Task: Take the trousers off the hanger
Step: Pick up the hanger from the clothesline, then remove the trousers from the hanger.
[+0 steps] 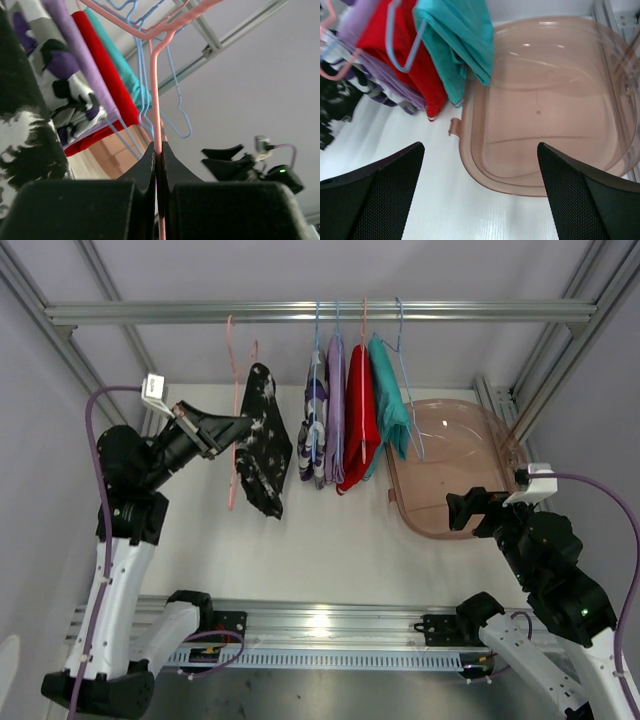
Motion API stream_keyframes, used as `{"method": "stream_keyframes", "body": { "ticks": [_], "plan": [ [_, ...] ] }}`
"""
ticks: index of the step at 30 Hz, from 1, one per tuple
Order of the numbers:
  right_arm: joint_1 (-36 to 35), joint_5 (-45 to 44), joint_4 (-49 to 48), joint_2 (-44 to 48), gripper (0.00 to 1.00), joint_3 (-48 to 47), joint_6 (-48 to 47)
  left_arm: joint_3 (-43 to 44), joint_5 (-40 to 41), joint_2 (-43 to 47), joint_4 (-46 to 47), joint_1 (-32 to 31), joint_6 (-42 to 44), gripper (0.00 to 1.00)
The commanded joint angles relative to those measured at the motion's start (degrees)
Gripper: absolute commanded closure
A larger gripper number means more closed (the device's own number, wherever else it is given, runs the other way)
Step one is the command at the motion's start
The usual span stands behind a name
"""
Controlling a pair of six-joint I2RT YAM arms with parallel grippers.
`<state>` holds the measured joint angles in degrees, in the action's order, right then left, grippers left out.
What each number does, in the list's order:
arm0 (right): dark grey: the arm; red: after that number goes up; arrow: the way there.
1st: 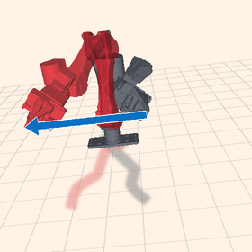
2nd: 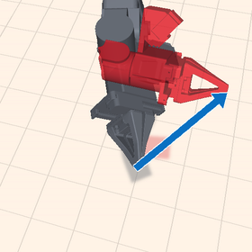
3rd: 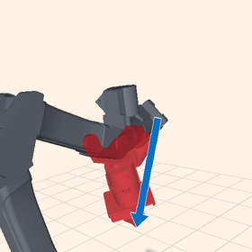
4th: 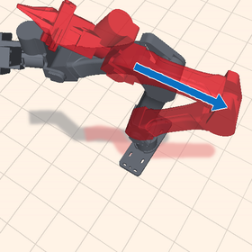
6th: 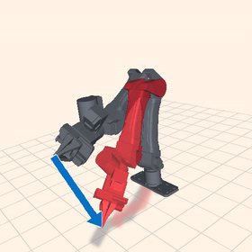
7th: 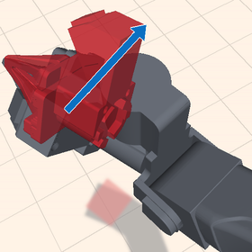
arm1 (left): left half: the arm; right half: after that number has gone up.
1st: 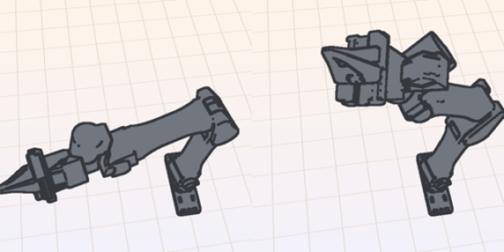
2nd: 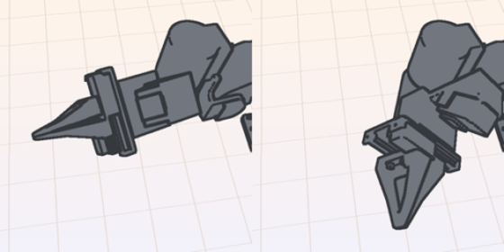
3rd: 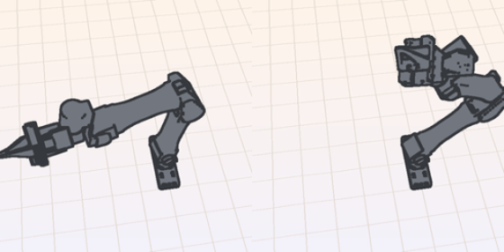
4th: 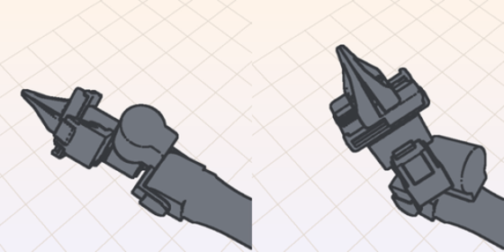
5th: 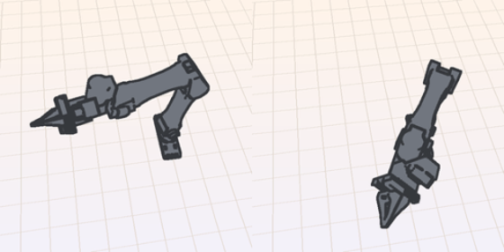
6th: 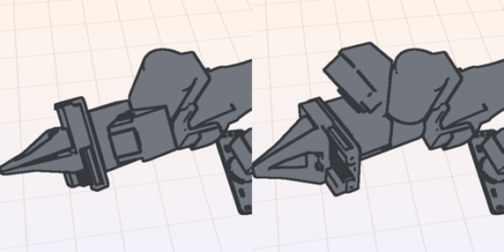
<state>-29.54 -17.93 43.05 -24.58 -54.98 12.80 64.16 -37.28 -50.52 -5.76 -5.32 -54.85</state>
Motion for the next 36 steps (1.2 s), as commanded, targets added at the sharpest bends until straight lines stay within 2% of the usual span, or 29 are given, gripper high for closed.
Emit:
{"method": "stream_keyframes", "body": {
  "ticks": [1,6,10,13,17,21,26,28,29,32,36],
  "plan": [
    [-0.3,4.5,0.2,-3.2,0.0,-6.7,-3.0,-1.0,6.2,7.0,4.0,0.5,7.4,1.0],
    [-0.2,12.5,-1.8,-7.5,0.01,-12.3,-2.2,-7.5,14.8,13.0,-0.4,0.4,9.1,0.99],
    [-0.3,25.2,-6.9,-11.2,0.01,-13.9,0.2,-11.5,21.4,16.5,-2.7,0.2,9.7,1.0],
    [-0.5,32.8,-11.9,-14.4,0.01,-15.0,2.6,-13.6,23.8,18.1,-2.4,0.0,10.9,1.0],
    [-2.9,35.9,-16.1,-19.8,0.01,-19.4,2.8,-13.6,24.4,17.4,-2.8,-0.5,12.8,1.0],
    [-8.0,32.9,-16.5,-28.1,0.01,-29.0,0.9,-13.8,23.6,15.8,-2.3,-0.5,13.1,1.0],
    [-19.6,24.5,-15.8,-38.7,0.01,-40.1,-5.4,-14.2,24.5,13.7,-2.2,-0.5,12.8,1.0],
    [-23.7,20.1,-15.3,-44.9,0.01,-44.1,-7.3,-13.6,26.3,13.5,-2.9,-0.5,12.6,1.0],
    [-28.2,18.3,-14.9,-47.0,0.01,-47.8,-10.0,-13.4,26.8,13.3,-3.3,-0.5,12.4,1.0],
    [-34.2,13.0,-14.0,-54.8,0.0,-53.6,-12.5,-12.0,32.9,13.2,-6.0,-0.5,10.5,1.0],
    [-38.8,9.2,-16.2,-60.6,0.0,-52.3,-14.7,-9.8,37.0,11.4,-9.0,-0.5,9.9,1.0]
  ]
}}
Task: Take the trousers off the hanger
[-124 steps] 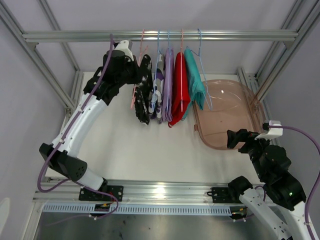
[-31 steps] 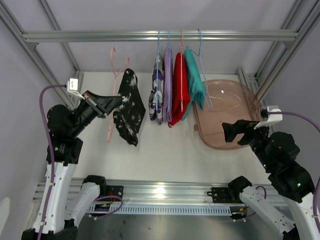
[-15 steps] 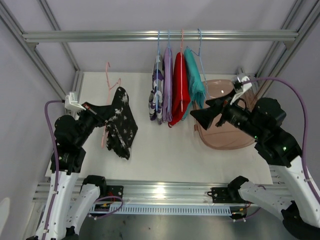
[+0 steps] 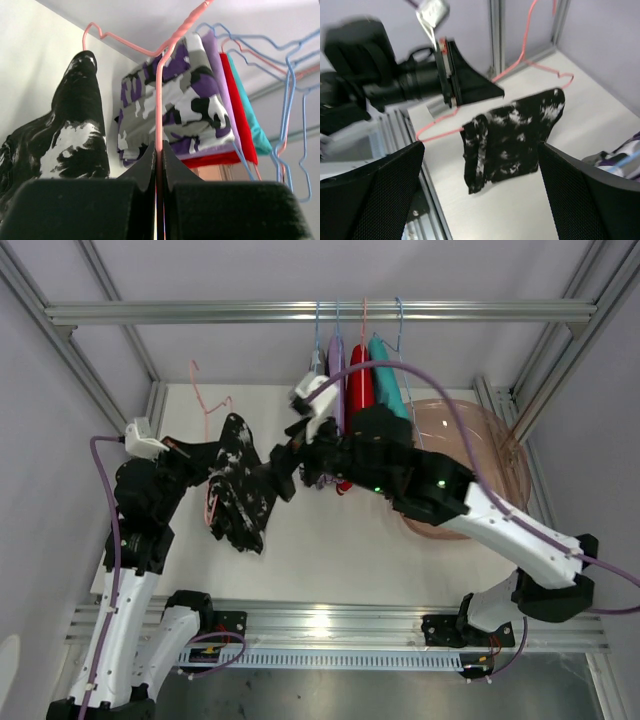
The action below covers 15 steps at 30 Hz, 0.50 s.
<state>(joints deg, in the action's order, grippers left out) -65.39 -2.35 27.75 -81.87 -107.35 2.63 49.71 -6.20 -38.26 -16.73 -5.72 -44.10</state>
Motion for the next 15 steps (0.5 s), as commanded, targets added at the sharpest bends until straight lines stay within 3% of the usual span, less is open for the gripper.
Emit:
{"method": "stream_keyframes", "body": {
  "ticks": [1,8,15],
  "plan": [
    [-3.8,-7.6,-1.8,-4.1,0.0,1.1,-5.0,4.9,6.0,-1.0,1.8,-0.1,-1.5,1.0],
    [-5.6,-11.1,-8.8,-7.3,0.01,11.3,-4.7,2.9,12.8,-0.1,2.6,-0.1,-2.3,1.0],
    [-5.8,-10.5,-13.7,-10.1,0.01,18.1,-3.5,-0.1,13.3,0.6,2.8,-0.1,-2.0,1.0]
  ]
}}
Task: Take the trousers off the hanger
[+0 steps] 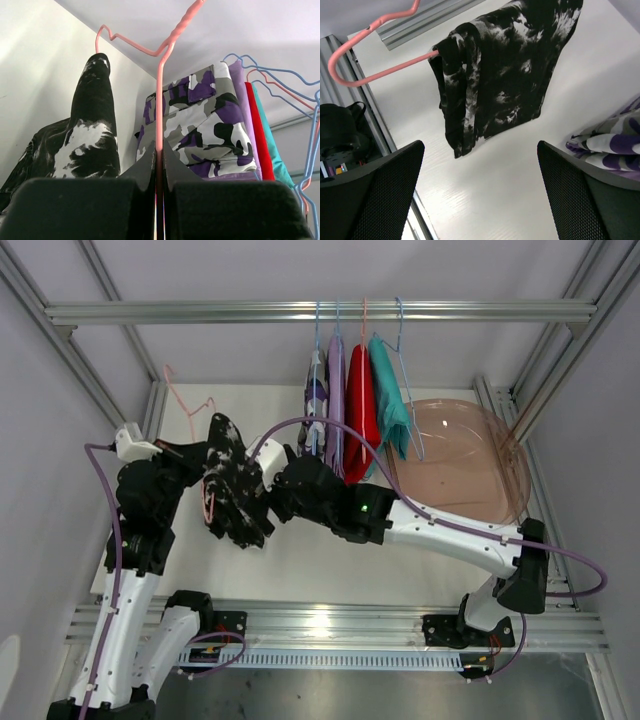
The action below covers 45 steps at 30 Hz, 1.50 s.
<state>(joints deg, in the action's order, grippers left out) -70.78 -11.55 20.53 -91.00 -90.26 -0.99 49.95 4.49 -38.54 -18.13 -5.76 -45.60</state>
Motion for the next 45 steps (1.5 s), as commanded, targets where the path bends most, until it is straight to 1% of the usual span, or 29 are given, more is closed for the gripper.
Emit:
{"method": "stream_keyframes", "body": {
  "ticks": [1,5,7,14,19,20,28,35,37,40,45],
  "plan": [
    [-0.4,-1.4,-8.7,-1.5,0.01,1.7,0.1,-0.6,2.6,0.9,4.2,0.0,-0.5,1.0],
    [-0.5,-1.5,-15.1,-2.9,0.01,5.3,-0.4,-1.2,2.5,0.5,4.2,0.1,-0.5,1.0],
    [-0.5,-0.9,-16.7,-4.1,0.01,5.0,-0.4,-1.4,2.0,0.3,4.3,0.4,-0.5,1.0],
    [-0.3,1.0,-19.7,-8.7,0.01,3.2,0.0,-2.1,1.4,0.6,4.6,1.1,-0.1,1.0],
    [1.2,3.6,-19.9,-12.1,0.03,1.2,0.7,-2.2,1.3,0.1,4.3,1.3,0.2,1.0],
    [1.4,3.7,-21.7,-12.4,0.03,1.1,0.7,-2.1,1.1,0.1,4.4,1.4,0.2,1.0],
    [4.8,7.2,-22.0,-15.3,0.05,-2.5,2.7,-2.3,-0.4,-0.4,4.8,1.6,0.3,1.0],
    [5.4,10.8,-21.1,-17.5,0.06,-4.9,2.2,-2.3,-1.5,-0.8,4.9,2.4,-0.2,1.0],
    [5.5,13.6,-20.9,-18.0,0.07,-5.9,2.2,-2.3,-2.0,-1.2,4.9,2.7,-0.3,1.0],
    [5.4,16.2,-20.9,-18.4,0.07,-5.6,2.1,-2.2,-2.2,-1.3,4.9,2.9,-0.2,1.0],
    [5.0,16.4,-20.9,-18.0,0.06,-4.0,2.2,-2.1,-2.9,-1.4,5.0,3.4,-0.4,1.0]
  ]
}}
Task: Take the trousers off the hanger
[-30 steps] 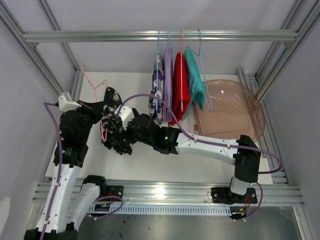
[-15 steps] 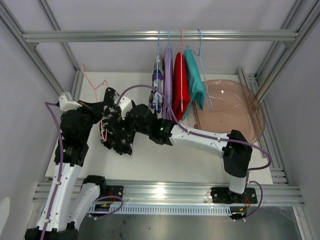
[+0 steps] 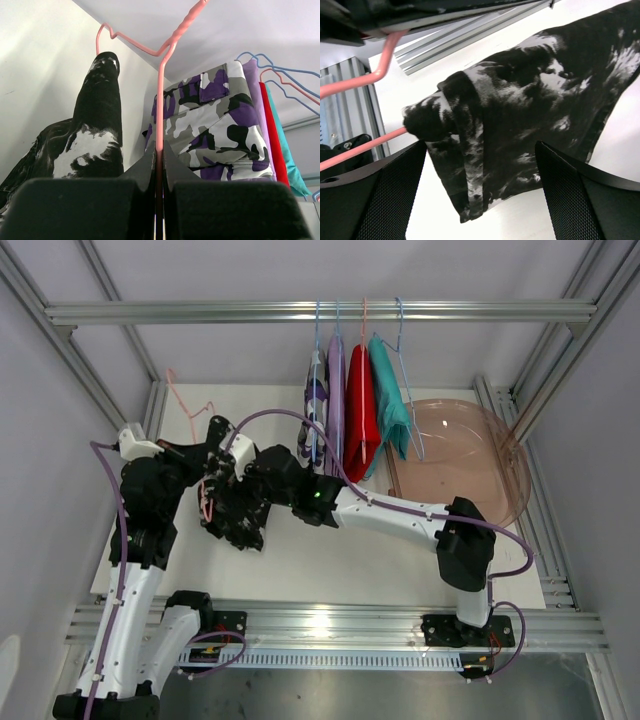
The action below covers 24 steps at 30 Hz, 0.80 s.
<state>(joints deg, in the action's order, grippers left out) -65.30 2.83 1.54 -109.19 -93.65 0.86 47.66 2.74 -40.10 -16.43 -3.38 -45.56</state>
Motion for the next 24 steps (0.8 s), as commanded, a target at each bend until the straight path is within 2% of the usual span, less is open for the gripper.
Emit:
{"method": "stream_keyframes", "body": {
  "ticks": [1,10,17,24],
  "plan": [
    [-0.6,1.9,-1.9,0.3,0.05,0.0,0.5,-0.1,-1.5,0.0,3.3,1.1,-0.5,1.0],
    [-0.4,1.1,-2.6,-1.9,0.05,-1.3,0.8,-0.1,-2.1,0.0,3.6,1.4,-0.6,1.0],
    [-0.4,-10.8,-4.0,-4.9,0.07,-4.8,1.5,-0.3,-2.2,0.1,3.9,1.5,-0.6,1.0],
    [0.3,-13.4,-8.2,-7.6,0.13,-6.7,0.8,-0.8,-5.5,0.0,4.7,2.1,-0.7,0.99]
  ]
}}
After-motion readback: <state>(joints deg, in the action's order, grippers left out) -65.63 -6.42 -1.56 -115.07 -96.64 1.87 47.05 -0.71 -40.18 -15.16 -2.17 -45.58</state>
